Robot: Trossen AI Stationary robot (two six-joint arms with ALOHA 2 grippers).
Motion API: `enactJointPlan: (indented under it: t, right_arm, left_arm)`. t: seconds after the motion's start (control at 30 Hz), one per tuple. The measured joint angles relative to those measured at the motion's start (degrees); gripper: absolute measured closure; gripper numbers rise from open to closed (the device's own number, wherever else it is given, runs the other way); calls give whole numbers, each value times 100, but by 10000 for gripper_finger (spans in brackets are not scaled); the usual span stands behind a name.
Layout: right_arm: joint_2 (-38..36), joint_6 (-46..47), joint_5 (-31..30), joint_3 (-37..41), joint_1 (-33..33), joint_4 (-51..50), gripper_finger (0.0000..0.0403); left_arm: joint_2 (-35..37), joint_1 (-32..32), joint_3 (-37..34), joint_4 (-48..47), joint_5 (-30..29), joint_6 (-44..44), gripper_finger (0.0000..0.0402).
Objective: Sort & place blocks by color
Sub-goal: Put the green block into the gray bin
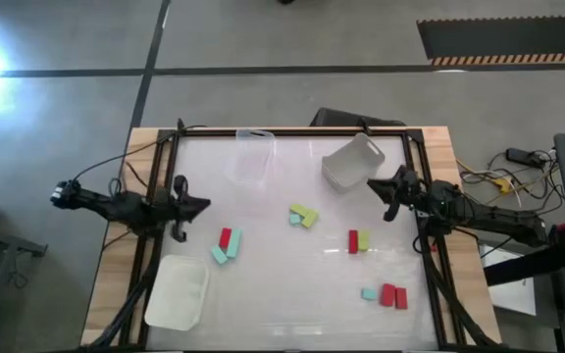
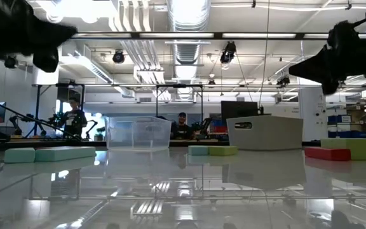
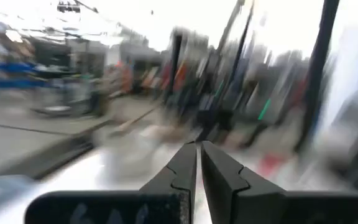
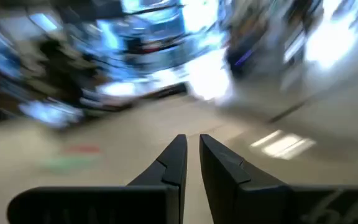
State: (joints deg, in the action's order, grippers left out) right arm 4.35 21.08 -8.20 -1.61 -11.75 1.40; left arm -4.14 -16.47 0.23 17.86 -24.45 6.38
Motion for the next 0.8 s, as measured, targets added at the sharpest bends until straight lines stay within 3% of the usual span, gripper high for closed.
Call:
enactJointPlan:
  t: [0.07,0.23,0.43,0.63,0.8]
  right_arm:
    - [46,717,183,7,-2,325,369]
    - [167,465,517,9,27,968,369]
    - [444,441,774,11,79,2131,369]
    - [1294,-18,1019,-50,283,3856,369]
    - [2124,-349,895,-505,374,3957,369]
  left_arm:
    - [-5,2,0,600,1,137,394]
    - [5,2,0,1428,7,-608,394]
    - [0,1,0,1670,-242,-1406,394]
    - [-29,0,74,1785,-509,-1924,394]
    - [-90,0,172,1848,-559,-2017,394]
